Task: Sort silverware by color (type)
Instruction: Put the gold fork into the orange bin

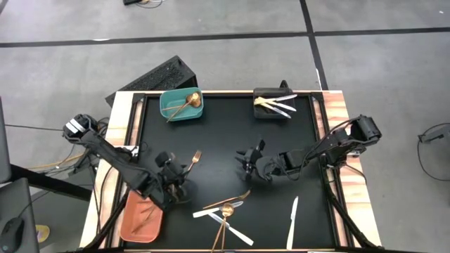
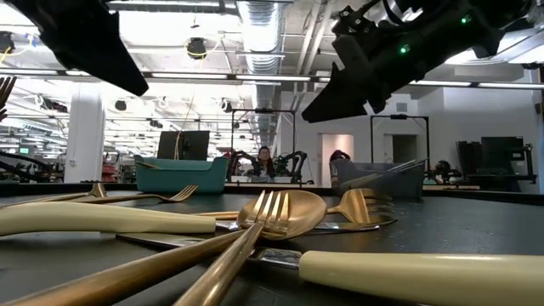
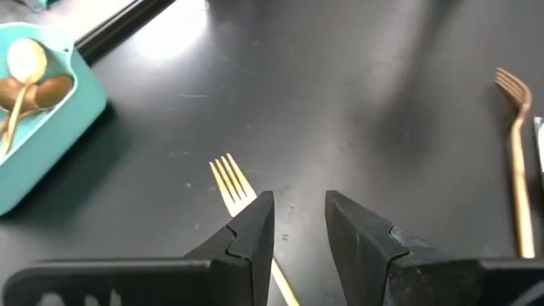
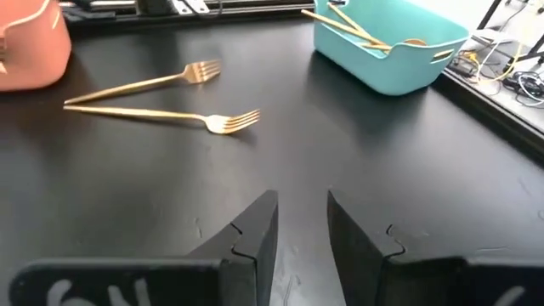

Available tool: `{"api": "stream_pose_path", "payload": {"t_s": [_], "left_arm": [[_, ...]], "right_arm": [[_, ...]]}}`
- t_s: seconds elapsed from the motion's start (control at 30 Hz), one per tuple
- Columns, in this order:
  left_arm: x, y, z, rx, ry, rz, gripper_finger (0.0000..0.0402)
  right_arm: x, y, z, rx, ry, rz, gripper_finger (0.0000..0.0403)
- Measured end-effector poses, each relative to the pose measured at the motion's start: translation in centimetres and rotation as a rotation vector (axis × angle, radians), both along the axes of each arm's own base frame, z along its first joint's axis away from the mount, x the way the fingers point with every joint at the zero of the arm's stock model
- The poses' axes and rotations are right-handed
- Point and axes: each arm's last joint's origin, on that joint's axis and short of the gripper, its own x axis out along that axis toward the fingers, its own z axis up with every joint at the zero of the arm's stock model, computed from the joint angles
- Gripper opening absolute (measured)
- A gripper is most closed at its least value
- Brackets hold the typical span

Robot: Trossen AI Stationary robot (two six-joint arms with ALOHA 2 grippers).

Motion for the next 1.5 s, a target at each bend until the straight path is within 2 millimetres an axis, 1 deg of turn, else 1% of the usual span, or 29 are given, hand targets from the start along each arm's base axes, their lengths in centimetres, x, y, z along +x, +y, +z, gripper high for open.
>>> {"api": "stream_pose_path", "payload": {"t_s": [0.1,0.23,0.43,0.53,0.67,0.73,0.83,1.0,1.13,1.2,1.27,1.33,1.4,1.5], "left_arm": [[0.3,0.4,0.0,-0.001,0.004,0.013,0.0096],[0.7,0.5,-0.2,-0.025,0.016,0.013,0.0096],[1.9,-0.3,-0.4,-0.015,0.008,-0.096,0.0096],[2.8,-0.7,-0.7,0.009,-0.001,-0.145,0.0096],[3.8,-0.9,-1.7,0.051,0.025,-0.179,0.0096],[4.1,-0.8,-2.2,0.062,0.042,-0.174,0.0096],[4.6,-0.6,-3.2,0.069,0.066,-0.152,0.0096],[5.3,-0.2,-4.2,0.044,0.096,-0.131,0.0096],[5.5,0.1,-4.3,0.03,0.103,-0.124,0.0096],[5.6,0.3,-4.3,0.031,0.107,-0.117,0.0096],[5.5,0.3,-4.3,0.03,0.108,-0.117,0.0096],[5.3,0.5,-4.4,0.012,0.125,-0.093,0.0096],[4.5,0.8,-4.7,-0.023,0.187,-0.048,0.0096],[3.2,2.3,-4.8,0.002,0.27,0.094,0.0096]], "right_arm": [[0.0,0.3,-0.1,0.035,0.012,0.066,0.0123],[0.2,0.3,-0.2,0.155,0.004,0.129,0.0123],[0.2,0.6,-0.2,0.2,0.017,0.206,0.0123],[0.0,1.3,-0.3,0.185,0.042,0.252,0.0123],[-0.4,2.7,-0.5,0.183,0.09,0.412,0.0123],[-0.7,3.3,-0.7,0.183,0.12,0.48,0.0123],[-1.0,4.0,-0.8,0.171,0.138,0.517,0.0123],[-1.1,4.3,-0.8,0.168,0.143,0.53,0.0123],[-1.2,4.3,-1.5,0.159,0.192,0.526,0.0123],[-1.3,4.0,-1.7,0.174,0.22,0.494,0.0123],[-1.7,3.4,-2.0,0.211,0.268,0.411,0.0123],[-2.3,2.8,-1.9,0.255,0.311,0.335,0.0123],[-2.7,2.5,-1.7,0.286,0.342,0.291,0.0123],[-3.2,2.1,-1.8,0.3,0.381,0.256,0.0123]]}}
